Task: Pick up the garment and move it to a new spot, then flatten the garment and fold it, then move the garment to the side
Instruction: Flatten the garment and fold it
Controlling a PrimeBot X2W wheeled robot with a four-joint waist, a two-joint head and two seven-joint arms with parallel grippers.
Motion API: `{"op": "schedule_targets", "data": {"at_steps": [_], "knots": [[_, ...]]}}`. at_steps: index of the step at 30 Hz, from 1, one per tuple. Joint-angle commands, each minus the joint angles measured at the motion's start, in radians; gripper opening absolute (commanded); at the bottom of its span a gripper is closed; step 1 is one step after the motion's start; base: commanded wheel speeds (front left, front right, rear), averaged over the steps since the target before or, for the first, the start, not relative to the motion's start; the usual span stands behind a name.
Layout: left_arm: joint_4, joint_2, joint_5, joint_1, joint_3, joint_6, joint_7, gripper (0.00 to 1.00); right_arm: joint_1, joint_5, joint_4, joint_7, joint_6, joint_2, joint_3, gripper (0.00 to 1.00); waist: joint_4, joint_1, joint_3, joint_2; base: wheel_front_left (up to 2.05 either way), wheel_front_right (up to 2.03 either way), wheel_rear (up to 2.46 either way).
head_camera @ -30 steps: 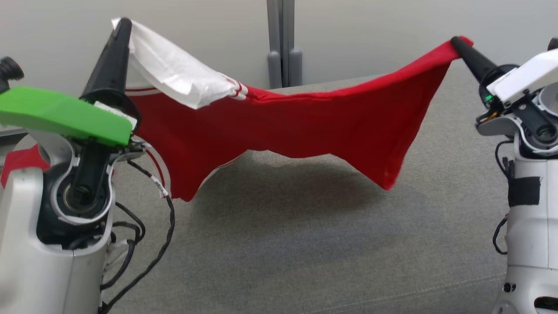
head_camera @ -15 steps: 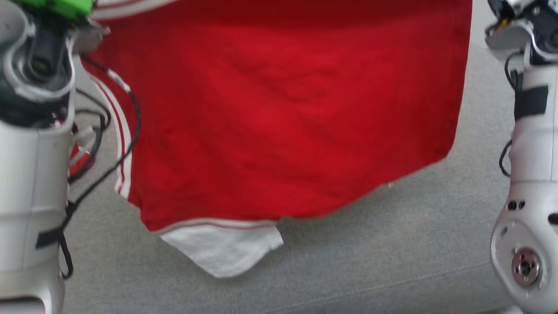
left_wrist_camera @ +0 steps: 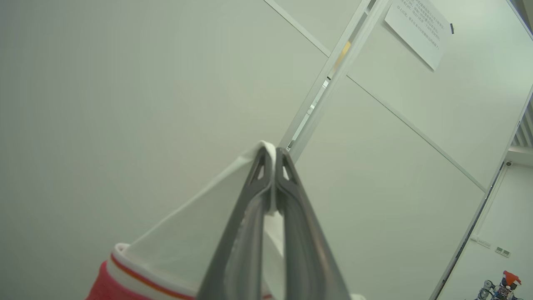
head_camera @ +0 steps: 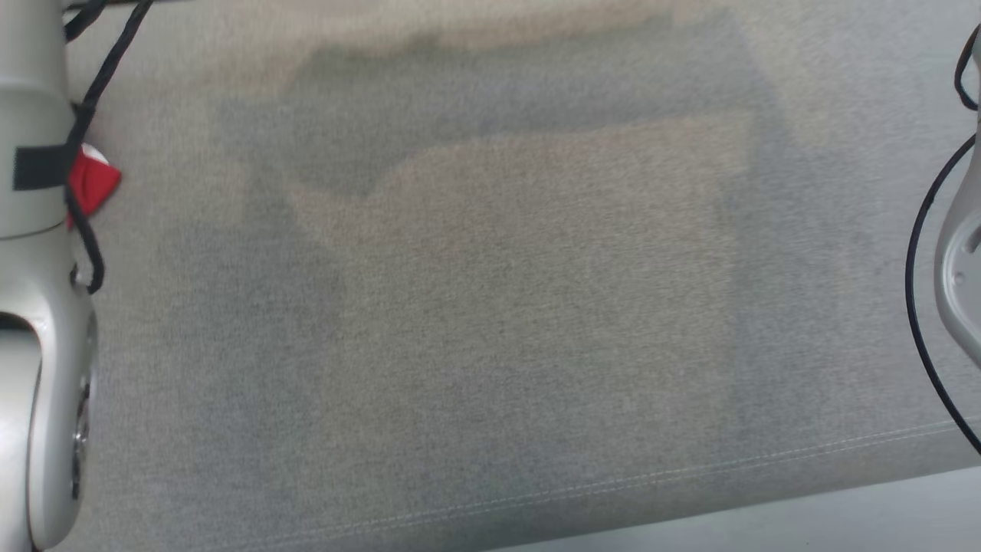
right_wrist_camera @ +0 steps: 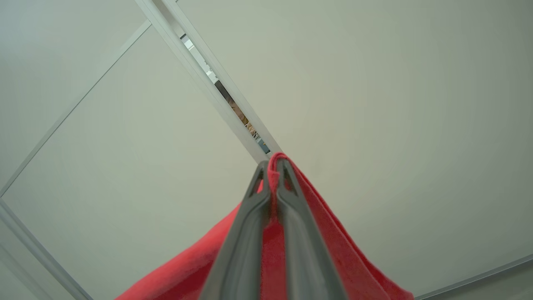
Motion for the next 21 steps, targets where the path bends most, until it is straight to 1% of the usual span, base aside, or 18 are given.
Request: {"op": "schedule_targets", "data": {"at_steps": [1, 4, 7, 10, 13, 15, 16, 17, 18, 21], "knots": [[0.036, -0.017, 0.002, -0.021, 0.003, -0.018, -0.027, 0.0, -0.012, -0.008, 0.022, -0.022, 0.0, -0.008, -0.005, 0.0, 0.08, -0.0001, 0.123, -0.0001, 0.0, 0.0, 0.0], [0.109, -0.04, 0.002, -0.042, -0.006, -0.065, -0.066, 0.0, -0.013, -0.006, 0.068, -0.059, 0.0, -0.02, -0.012, 0.0, 0.103, -0.0001, 0.178, -0.0001, 0.0, 0.0, 0.0], [0.154, -0.049, -0.01, -0.014, -0.012, -0.115, -0.085, 0.0, 0.029, 0.003, 0.111, -0.072, 0.0, -0.026, 0.008, 0.0, 0.113, -0.0001, 0.223, -0.0001, 0.0, 0.0, 0.0], [0.173, -0.032, -0.018, 0.037, -0.02, -0.164, -0.088, 0.0, 0.072, 0.037, 0.127, -0.066, 0.0, -0.031, 0.041, 0.0, 0.11, -0.0001, 0.242, -0.0001, 0.0, 0.0, 0.0], [0.146, -0.01, -0.034, 0.1, -0.014, -0.203, -0.085, 0.0, 0.128, 0.106, 0.105, -0.04, 0.0, -0.025, 0.084, 0.0, 0.099, -0.0001, 0.238, -0.0001, 0.0, 0.0, 0.0], [0.111, 0.0, -0.044, 0.17, -0.014, -0.217, -0.075, 0.0, 0.179, 0.157, 0.078, -0.01, 0.001, -0.022, 0.119, 0.0, 0.091, -0.0001, 0.226, -0.0001, 0.0, 0.0, 0.0], [0.052, 0.012, -0.061, 0.253, -0.018, -0.223, -0.061, 0.0, 0.236, 0.218, 0.032, 0.02, 0.0, -0.025, 0.158, 0.0, 0.082, -0.0001, 0.208, -0.0001, 0.0, 0.0, 0.0], [0.016, 0.022, -0.071, 0.297, -0.013, -0.216, -0.054, 0.0, 0.27, 0.24, 0.01, 0.03, 0.0, -0.03, 0.173, 0.0, 0.076, -0.0001, 0.197, -0.0001, 0.0, 0.0, 0.0], [0.016, 0.022, -0.071, 0.297, -0.013, -0.216, -0.054, 0.0, 0.27, 0.24, 0.01, 0.03, 0.0, -0.03, 0.173, 0.0, 0.076, -0.0001, 0.197, -0.0001, 0.0, 0.0, 0.0], [-0.133, 0.046, -0.095, 0.461, -0.01, -0.184, -0.02, 0.0, 0.387, 0.305, -0.069, 0.068, 0.0, -0.053, 0.221, 0.0, 0.065, -0.0001, 0.158, -0.0001, 0.0, 0.0, 0.0]]}}
